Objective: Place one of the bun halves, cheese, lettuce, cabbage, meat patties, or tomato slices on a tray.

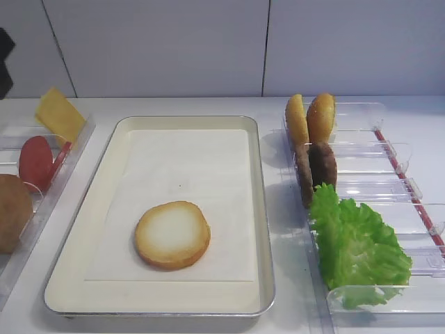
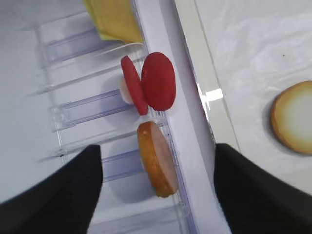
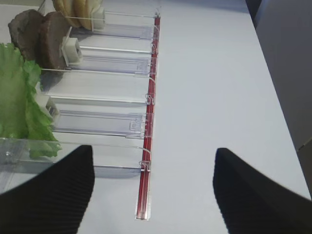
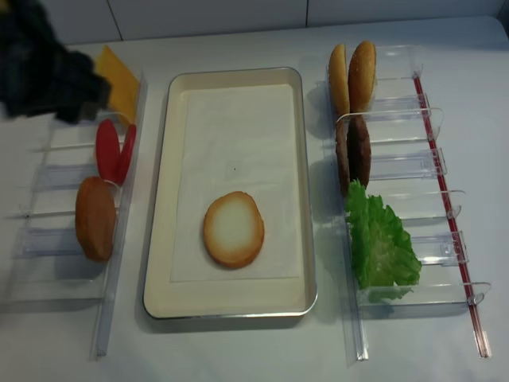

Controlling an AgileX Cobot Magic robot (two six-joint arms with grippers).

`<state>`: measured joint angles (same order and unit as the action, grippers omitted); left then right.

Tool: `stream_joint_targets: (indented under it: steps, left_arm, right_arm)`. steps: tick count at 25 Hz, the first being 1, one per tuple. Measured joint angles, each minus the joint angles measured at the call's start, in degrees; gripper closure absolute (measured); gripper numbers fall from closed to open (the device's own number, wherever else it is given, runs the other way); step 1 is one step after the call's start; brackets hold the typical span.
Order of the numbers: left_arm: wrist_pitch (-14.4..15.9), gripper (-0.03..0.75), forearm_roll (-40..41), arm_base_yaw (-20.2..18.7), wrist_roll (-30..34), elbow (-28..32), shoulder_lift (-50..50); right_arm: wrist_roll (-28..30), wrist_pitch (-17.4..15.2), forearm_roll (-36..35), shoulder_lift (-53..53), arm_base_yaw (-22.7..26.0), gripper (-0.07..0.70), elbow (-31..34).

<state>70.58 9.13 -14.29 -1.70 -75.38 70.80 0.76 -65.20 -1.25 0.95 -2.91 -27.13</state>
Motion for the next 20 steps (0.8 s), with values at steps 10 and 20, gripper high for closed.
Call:
stream_joint_targets:
  steps: [10, 20]
  left_arm:
    - [-1.4, 0.243, 0.9, 0.0, 0.2, 15.3, -26.9]
    - [-2.5, 0.243, 0.9, 0.0, -3.1, 32.5, -55.0]
  right_arm:
    - [0.0, 0.0, 0.0, 0.0, 0.0, 0.113, 0.0]
    - [0.0, 0.0, 0.0, 0.0, 0.0, 0.113, 0.0]
